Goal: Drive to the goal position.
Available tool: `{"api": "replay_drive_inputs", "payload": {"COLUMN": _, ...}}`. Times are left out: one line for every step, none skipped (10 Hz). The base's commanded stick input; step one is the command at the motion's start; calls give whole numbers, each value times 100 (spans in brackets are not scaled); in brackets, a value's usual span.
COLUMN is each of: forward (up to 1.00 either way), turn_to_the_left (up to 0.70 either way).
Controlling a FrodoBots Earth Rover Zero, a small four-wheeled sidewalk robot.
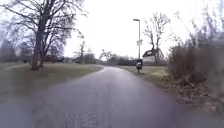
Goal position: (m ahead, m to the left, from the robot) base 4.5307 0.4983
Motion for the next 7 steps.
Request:
{"api": "replay_drive_inputs", "payload": {"forward": 100, "turn_to_the_left": 0}}
{"api": "replay_drive_inputs", "payload": {"forward": 100, "turn_to_the_left": 0}}
{"api": "replay_drive_inputs", "payload": {"forward": 100, "turn_to_the_left": 0}}
{"api": "replay_drive_inputs", "payload": {"forward": 100, "turn_to_the_left": 0}}
{"api": "replay_drive_inputs", "payload": {"forward": 100, "turn_to_the_left": 0}}
{"api": "replay_drive_inputs", "payload": {"forward": 100, "turn_to_the_left": 0}}
{"api": "replay_drive_inputs", "payload": {"forward": 100, "turn_to_the_left": 0}}
